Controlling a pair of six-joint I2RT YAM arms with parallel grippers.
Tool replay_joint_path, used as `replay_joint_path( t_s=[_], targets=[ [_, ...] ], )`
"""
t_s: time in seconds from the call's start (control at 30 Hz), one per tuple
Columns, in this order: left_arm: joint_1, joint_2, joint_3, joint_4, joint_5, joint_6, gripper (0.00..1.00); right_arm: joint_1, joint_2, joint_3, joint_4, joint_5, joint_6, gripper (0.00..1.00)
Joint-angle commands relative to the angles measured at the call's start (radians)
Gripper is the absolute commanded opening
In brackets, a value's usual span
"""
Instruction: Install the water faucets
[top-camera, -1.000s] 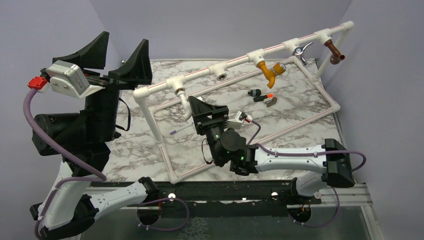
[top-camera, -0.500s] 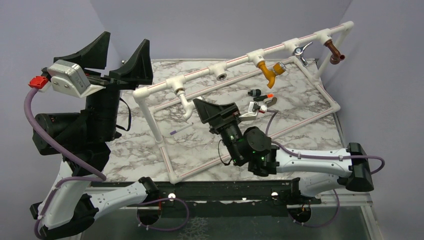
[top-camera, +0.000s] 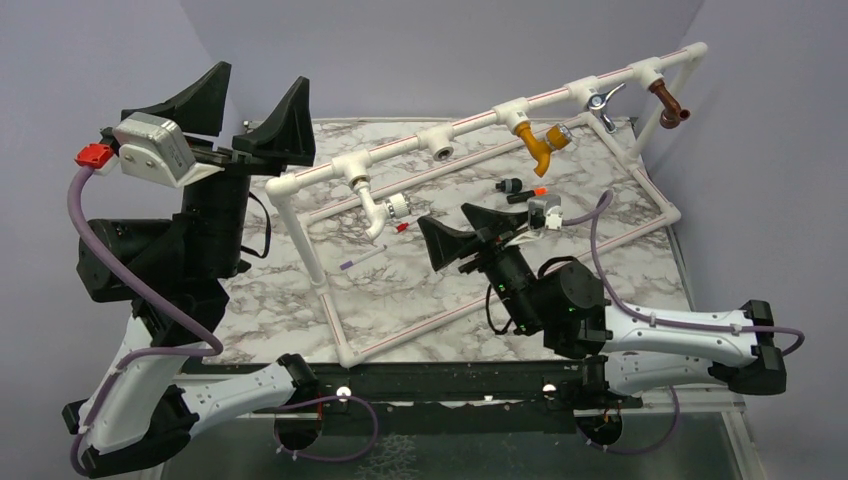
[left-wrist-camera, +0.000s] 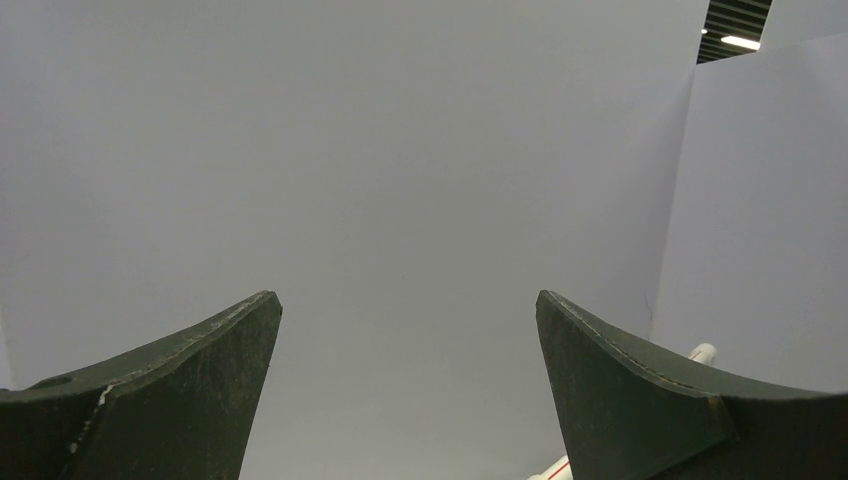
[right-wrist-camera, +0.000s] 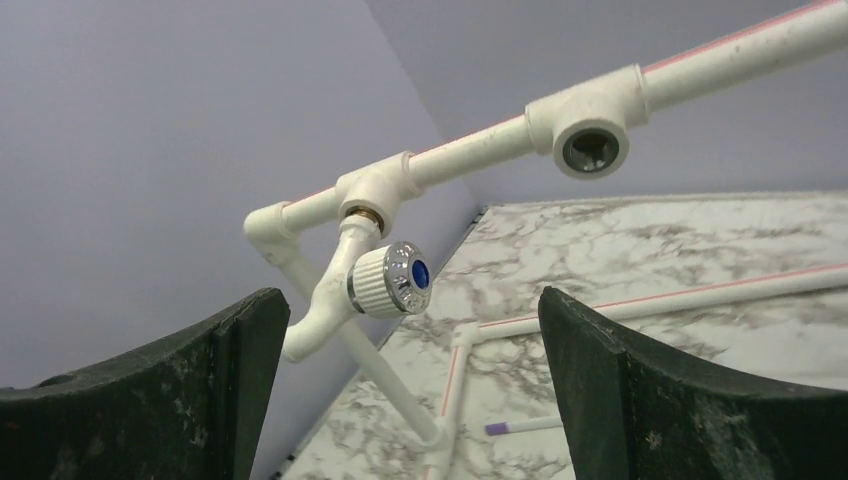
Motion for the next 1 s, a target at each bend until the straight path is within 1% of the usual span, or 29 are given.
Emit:
replay_joint_path(
  t_s=[0.0, 0.13, 0.2, 0.27, 0.43, 0.5, 0.6, 0.77, 0.97],
  targets=[
    [-0.008, 0.01, 0.024, 0.003, -0.018, 0.013, 0.99, -0.002, -0.05, 0.01, -0.076, -0.167, -0.355, 1.0],
    [-0.009, 0.015, 0.025, 0.0, -0.015, 0.011, 0.99, -0.002, -0.072, 0.048, -0.197, -0.305, -0.516, 1.0],
    [-0.01, 0.016, 0.027, -0.002, -0.014, 0.008, 0.99, -0.002, -0.08, 0.071, -0.25, -0.368, -0.604, 0.97],
    [-0.012, 0.015, 0.027, -0.003, -0.012, 0.005, 0.99, -0.002, -0.087, 0.084, -0.302, -0.418, -0.693, 0.96],
    [-0.014, 0.022, 0.028, -0.003, -0.011, 0.005, 0.99, -0.002, -0.083, 0.098, -0.424, -0.544, -0.977, 0.95],
    [-0.015, 0.024, 0.029, -0.005, -0.01, 0.005, 0.99, -0.002, -0.068, 0.112, -0.484, -0.58, -1.102, 0.93],
    [-0.015, 0.025, 0.031, -0.007, -0.009, 0.003, 0.99, -0.002, -0.037, 0.124, -0.509, -0.573, -1.263, 0.93],
    [-0.016, 0.023, 0.032, -0.009, -0.004, 0.001, 0.99, -0.002, 0.029, 0.149, -0.472, -0.529, -1.503, 0.93],
    [-0.017, 0.021, 0.032, -0.011, -0.004, 0.001, 0.99, -0.001, 0.129, 0.165, -0.36, -0.495, -1.743, 0.92]
  ],
)
